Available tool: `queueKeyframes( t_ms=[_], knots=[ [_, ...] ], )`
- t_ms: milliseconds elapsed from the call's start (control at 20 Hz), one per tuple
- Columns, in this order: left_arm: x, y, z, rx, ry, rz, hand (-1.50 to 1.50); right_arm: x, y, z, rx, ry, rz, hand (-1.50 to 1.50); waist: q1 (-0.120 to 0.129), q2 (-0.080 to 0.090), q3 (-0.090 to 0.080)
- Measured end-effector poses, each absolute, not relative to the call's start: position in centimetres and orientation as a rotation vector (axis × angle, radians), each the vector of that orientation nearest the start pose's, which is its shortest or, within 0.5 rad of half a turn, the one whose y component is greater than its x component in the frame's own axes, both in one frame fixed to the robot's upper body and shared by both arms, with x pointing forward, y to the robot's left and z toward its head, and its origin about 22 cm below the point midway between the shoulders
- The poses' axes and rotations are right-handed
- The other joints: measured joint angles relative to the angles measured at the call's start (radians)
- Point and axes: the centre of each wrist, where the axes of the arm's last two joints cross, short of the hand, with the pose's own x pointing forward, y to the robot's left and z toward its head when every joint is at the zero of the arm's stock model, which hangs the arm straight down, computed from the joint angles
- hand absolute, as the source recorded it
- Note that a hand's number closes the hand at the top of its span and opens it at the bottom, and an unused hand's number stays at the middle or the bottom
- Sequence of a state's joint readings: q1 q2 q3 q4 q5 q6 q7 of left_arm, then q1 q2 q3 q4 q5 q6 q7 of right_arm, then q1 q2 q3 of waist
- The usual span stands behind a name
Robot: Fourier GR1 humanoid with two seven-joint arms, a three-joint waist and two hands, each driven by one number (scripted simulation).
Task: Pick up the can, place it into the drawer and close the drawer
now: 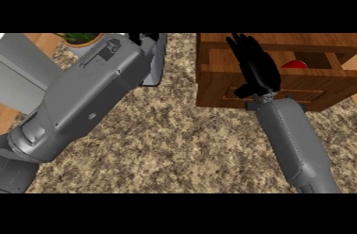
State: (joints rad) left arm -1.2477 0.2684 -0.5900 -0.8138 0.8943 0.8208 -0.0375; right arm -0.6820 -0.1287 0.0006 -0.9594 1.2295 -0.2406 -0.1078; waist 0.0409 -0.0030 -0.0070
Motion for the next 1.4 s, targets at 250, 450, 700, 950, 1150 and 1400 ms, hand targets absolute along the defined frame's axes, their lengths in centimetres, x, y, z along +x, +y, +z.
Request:
queueKeyframes(
  t_ms=[250, 450, 700, 950, 1150, 1400],
  knots=[
    [41.9, 8.2, 20.6, 0.057, -1.713, 0.172, -1.5, 40.8, -19.2, 5.0, -1.191, -1.693, 1.153, -1.5, 0.011, -0.006, -0.008],
    [41.6, 9.3, 21.1, 0.051, -1.714, 0.173, -1.5, 42.0, -19.7, 4.9, -1.237, -1.698, 1.131, -1.5, 0.021, -0.003, -0.008],
    [41.2, 10.0, 21.1, 0.049, -1.714, 0.172, -1.5, 43.1, -20.0, 5.0, -1.292, -1.699, 1.1, -1.5, 0.029, 0.004, -0.006],
    [40.6, 10.3, 21.8, 0.046, -1.719, 0.172, -1.5, 44.2, -20.0, 5.7, -1.334, -1.686, 1.055, -1.5, 0.038, 0.018, 0.004],
    [40.1, 10.5, 22.3, 0.04, -1.728, 0.156, -1.5, 44.9, -20.4, 6.6, -1.356, -1.674, 1.038, -1.5, 0.049, 0.025, 0.007],
    [39.5, 10.9, 22.5, 0.04, -1.73, 0.158, -1.5, 45.6, -20.1, 7.7, -1.372, -1.64, 1.05, -1.5, 0.054, 0.033, 0.011]
  ],
)
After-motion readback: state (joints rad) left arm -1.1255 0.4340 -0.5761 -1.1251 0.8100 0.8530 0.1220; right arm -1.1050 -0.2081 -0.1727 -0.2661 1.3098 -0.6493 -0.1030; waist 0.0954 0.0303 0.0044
